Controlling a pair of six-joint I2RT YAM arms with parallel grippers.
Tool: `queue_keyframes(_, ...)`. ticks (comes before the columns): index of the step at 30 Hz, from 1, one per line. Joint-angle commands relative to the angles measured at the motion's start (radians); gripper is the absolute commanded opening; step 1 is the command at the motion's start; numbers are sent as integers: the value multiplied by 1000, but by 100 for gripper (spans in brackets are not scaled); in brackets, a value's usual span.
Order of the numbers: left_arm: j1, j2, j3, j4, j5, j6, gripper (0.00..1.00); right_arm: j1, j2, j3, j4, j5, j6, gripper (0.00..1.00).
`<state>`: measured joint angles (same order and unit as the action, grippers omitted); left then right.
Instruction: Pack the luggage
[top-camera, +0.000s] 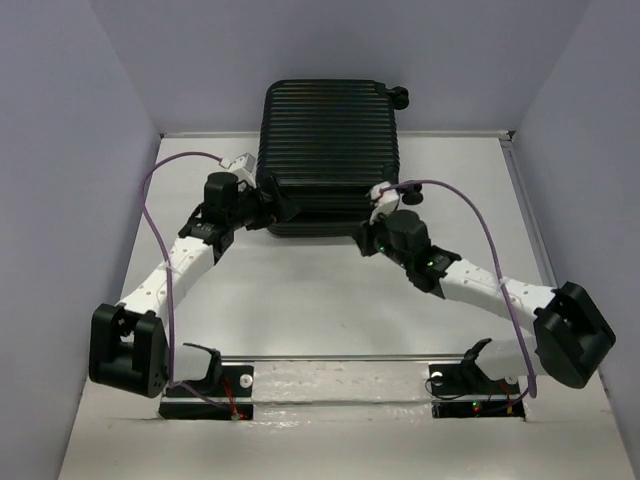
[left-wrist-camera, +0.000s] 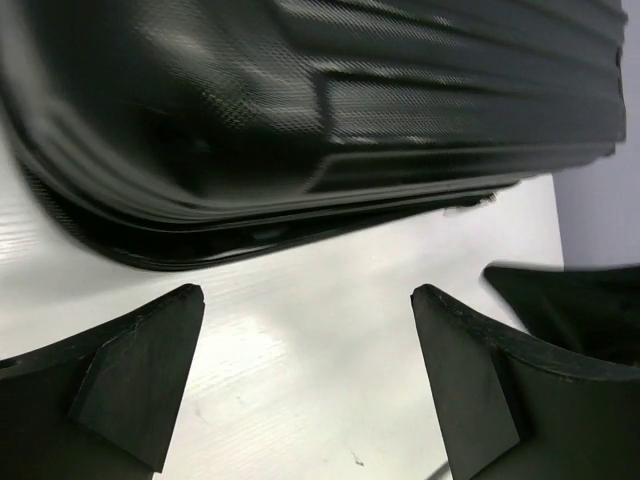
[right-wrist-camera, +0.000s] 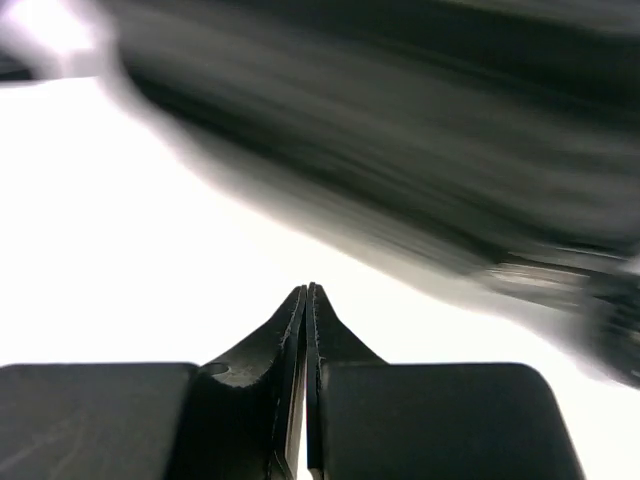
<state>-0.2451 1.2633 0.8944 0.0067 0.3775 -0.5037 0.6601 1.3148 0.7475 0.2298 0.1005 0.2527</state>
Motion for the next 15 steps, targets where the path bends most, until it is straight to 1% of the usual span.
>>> queue_keyframes(1, -51, 19, 11, 104, 75, -47, 96, 212, 36, 48, 172, -167, -96, 7)
queue_keyframes(2, -59, 19, 5, 125, 77, -62, 96, 281, 117, 77, 180, -166, -107, 7)
queue_keyframes(3, -75, 18, 2, 128, 75, -68, 96, 309, 162, 111, 178, -151, -113, 7)
queue_keyframes(4, -86, 16, 3, 130, 74, -70, 95, 329, 203, 166, 183, -103, -115, 7)
queue_keyframes(5, -94, 13, 6, 127, 70, -71, 95, 338, 263, 183, 192, -76, -103, 7)
queue_keyframes(7, -100, -11, 9, 122, 61, -73, 95, 349, 268, 187, 216, -59, -72, 7)
queue_keyframes(8, -102, -25, 18, 118, 51, -70, 95, 349, 250, 175, 218, 32, -38, 7)
queue_keyframes(10, -102, -62, 32, 78, -12, -35, 96, 337, 155, 98, 194, 131, -20, 8)
queue_keyframes(11, -102, -76, 52, 38, -35, -20, 96, 320, 121, 72, 156, 187, -13, 15)
queue_keyframes(12, -100, -88, 61, 21, -60, -4, 96, 296, 92, 67, 111, 191, -6, 19)
queue_keyframes(13, -99, -108, 70, 4, -99, 22, 96, 244, 40, 55, 30, 194, 0, 23)
queue_keyframes(14, -97, -116, 89, -37, -117, 34, 96, 210, 17, 40, 4, 182, 6, 30)
queue_keyframes(15, -89, -123, 95, -53, -133, 46, 96, 172, -3, 23, -26, 157, 20, 38)
